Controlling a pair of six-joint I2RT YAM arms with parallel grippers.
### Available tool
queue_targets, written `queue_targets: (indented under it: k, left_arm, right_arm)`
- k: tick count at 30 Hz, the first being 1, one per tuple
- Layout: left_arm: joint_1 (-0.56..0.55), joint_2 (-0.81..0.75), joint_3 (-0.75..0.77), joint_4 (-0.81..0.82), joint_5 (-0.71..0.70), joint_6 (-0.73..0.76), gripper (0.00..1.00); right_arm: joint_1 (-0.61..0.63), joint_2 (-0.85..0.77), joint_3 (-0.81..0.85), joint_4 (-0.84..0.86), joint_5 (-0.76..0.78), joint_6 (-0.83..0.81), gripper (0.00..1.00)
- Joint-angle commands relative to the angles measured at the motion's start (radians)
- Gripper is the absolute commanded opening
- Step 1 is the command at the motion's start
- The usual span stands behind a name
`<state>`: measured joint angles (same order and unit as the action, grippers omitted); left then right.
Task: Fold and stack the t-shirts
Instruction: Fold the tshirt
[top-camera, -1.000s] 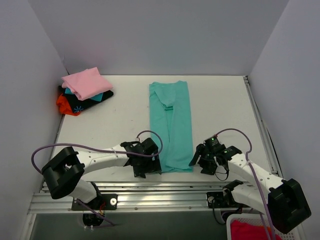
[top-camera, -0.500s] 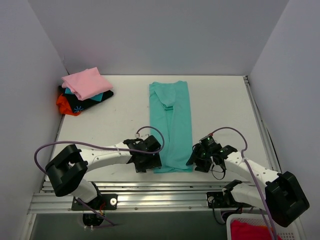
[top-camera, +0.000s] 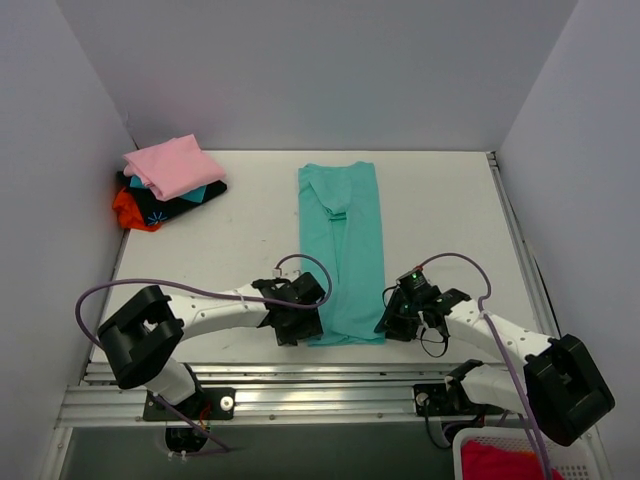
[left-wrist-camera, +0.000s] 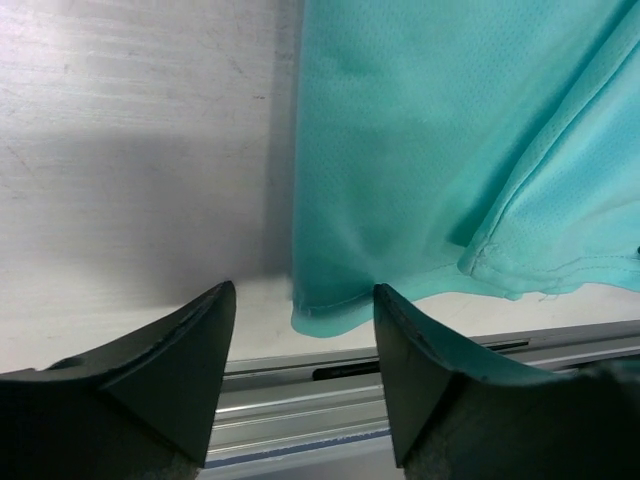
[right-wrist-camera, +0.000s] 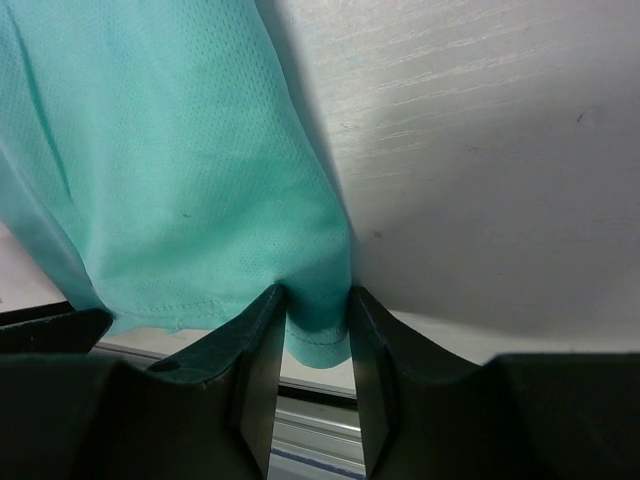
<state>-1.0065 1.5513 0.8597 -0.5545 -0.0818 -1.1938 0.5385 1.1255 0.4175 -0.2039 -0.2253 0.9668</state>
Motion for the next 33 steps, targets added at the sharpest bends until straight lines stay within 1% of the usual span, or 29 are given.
queue_targets:
  k: [1, 4, 5, 6, 7, 9, 10, 11, 12, 14, 15, 17, 22, 26, 29, 32, 33]
  left_arm:
    - [-0.004, 0.03, 0.036, 0.039, -0.018, -0.004, 0.65]
    - [-0.004, 0.043, 0.045, 0.044, -0.021, -0.003, 0.6]
    - [-0.004, 0.05, 0.048, 0.044, -0.021, -0.003, 0.56]
    - [-0.004, 0.053, 0.051, 0.042, -0.026, -0.003, 0.55]
    - [-0.004, 0.058, 0.055, 0.039, -0.029, -0.001, 0.53]
    - [-0.004, 0.066, 0.064, 0.038, -0.038, 0.002, 0.46]
    - [-0.004, 0.067, 0.065, 0.038, -0.041, 0.002, 0.42]
    - [-0.004, 0.07, 0.068, 0.038, -0.042, 0.005, 0.38]
    - [-0.004, 0.07, 0.076, 0.038, -0.042, 0.005, 0.25]
    - [-0.004, 0.072, 0.084, 0.024, -0.052, 0.008, 0.16]
    - [-0.004, 0.072, 0.087, 0.015, -0.055, 0.008, 0.08]
    - [-0.004, 0.064, 0.094, -0.016, -0.064, 0.01, 0.04]
    - [-0.001, -0.002, 0.076, -0.068, -0.081, 0.008, 0.02]
    - [0.014, -0.048, 0.085, -0.132, -0.085, 0.013, 0.02]
    - [0.028, -0.089, 0.14, -0.202, -0.095, 0.029, 0.02]
    - [0.048, -0.118, 0.202, -0.268, -0.107, 0.055, 0.02]
    - [0.069, -0.122, 0.243, -0.278, -0.101, 0.062, 0.02]
  right_arm:
    - [0.006, 0.029, 0.007, -0.038, 0.032, -0.03, 0.26]
    - [0.008, 0.036, 0.012, -0.043, 0.034, -0.036, 0.2]
    - [0.006, 0.037, 0.014, -0.045, 0.034, -0.039, 0.19]
    - [0.006, 0.039, 0.015, -0.046, 0.035, -0.042, 0.18]
    - [0.006, 0.039, 0.015, -0.048, 0.035, -0.042, 0.12]
    - [0.006, 0.039, 0.018, -0.051, 0.035, -0.046, 0.06]
    - [0.006, 0.042, 0.017, -0.052, 0.035, -0.048, 0.0]
    - [0.008, 0.042, 0.02, -0.054, 0.035, -0.05, 0.0]
    - [0.006, 0.045, 0.021, -0.06, 0.038, -0.053, 0.0]
    - [0.008, 0.045, 0.029, -0.068, 0.043, -0.059, 0.0]
    - [0.006, 0.042, 0.032, -0.077, 0.047, -0.065, 0.0]
    - [0.005, 0.037, 0.046, -0.094, 0.055, -0.074, 0.0]
    - [0.002, 0.001, 0.072, -0.161, 0.079, -0.1, 0.0]
    - [0.003, -0.03, 0.127, -0.228, 0.095, -0.106, 0.0]
    - [0.003, -0.041, 0.184, -0.264, 0.101, -0.114, 0.0]
    - [0.0, -0.027, 0.288, -0.317, 0.121, -0.126, 0.0]
    - [0.0, -0.009, 0.343, -0.324, 0.124, -0.131, 0.0]
